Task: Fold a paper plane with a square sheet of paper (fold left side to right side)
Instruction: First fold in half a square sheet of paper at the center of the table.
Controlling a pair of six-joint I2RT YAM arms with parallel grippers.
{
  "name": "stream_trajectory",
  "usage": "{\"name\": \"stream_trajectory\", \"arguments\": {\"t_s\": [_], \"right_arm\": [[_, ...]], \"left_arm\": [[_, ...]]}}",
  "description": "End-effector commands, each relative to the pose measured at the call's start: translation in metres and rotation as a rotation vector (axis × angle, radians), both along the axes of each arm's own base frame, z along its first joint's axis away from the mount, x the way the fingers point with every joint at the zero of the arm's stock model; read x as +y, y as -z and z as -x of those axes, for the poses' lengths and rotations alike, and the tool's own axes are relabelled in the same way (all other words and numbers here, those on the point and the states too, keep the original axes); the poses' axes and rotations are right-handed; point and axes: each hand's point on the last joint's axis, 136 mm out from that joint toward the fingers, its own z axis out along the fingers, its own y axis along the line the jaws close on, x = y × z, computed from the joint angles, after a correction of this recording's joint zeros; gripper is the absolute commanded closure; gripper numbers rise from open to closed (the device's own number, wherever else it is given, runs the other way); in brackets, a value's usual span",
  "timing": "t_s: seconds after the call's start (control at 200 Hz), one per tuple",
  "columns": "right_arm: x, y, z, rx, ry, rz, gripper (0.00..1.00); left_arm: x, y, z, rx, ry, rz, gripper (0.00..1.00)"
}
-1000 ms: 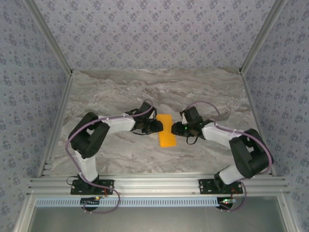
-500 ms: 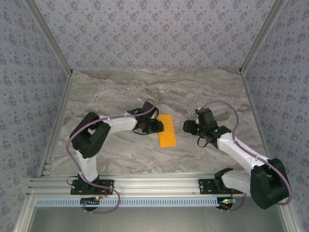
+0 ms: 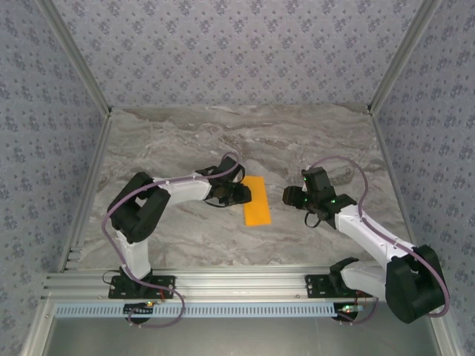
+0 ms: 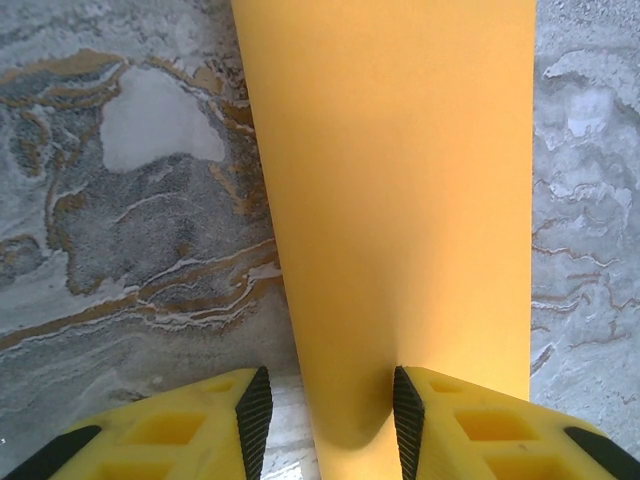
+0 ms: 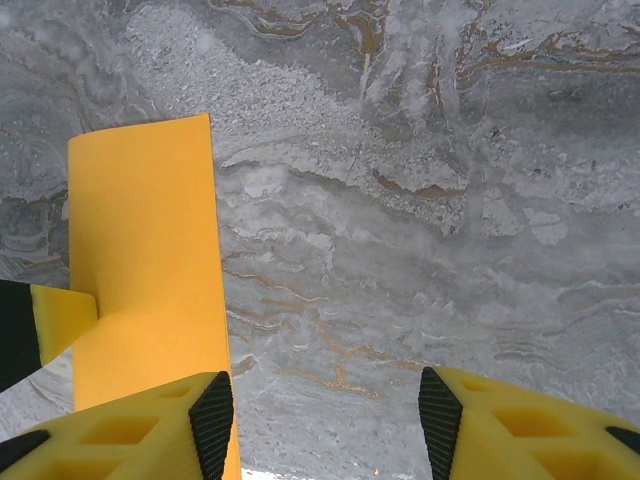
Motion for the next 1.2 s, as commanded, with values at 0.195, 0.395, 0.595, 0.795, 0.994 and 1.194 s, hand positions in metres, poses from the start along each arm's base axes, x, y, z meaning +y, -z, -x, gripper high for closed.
{"name": "stream_trajectory", "arguments": {"t_s": [0.195,0.395,0.595,0.795,0.994,1.194], "right_arm": [[-0.008,0.003,0.006,0.014,0.010,0.027,0.44],[-0.009,0.003,0.006,0.014,0.010,0.026,0.43],[-0.009,0.004,0.006,0.014,0.012,0.027,0.43],[-0.008,0.004,0.006,0.015,0.008,0.020,0.43],[-0.003,0.004,0.007,0.019,-0.007,0.001,0.43],[0.000,0.006,0.007,0.026,-0.018,-0.013,0.43]], "left_arm": [[0.015,0.014,0.000,0.015,-0.021,-0.100,0.69],[0.014,0.014,0.000,0.017,-0.017,-0.098,0.65],[0.009,0.014,0.001,0.024,0.003,-0.080,0.63],[0.007,0.016,0.001,0.028,0.015,-0.079,0.63],[0.003,0.016,0.001,0.030,0.031,-0.078,0.62],[0.001,0.018,0.002,0.033,0.050,-0.093,0.61]]}}
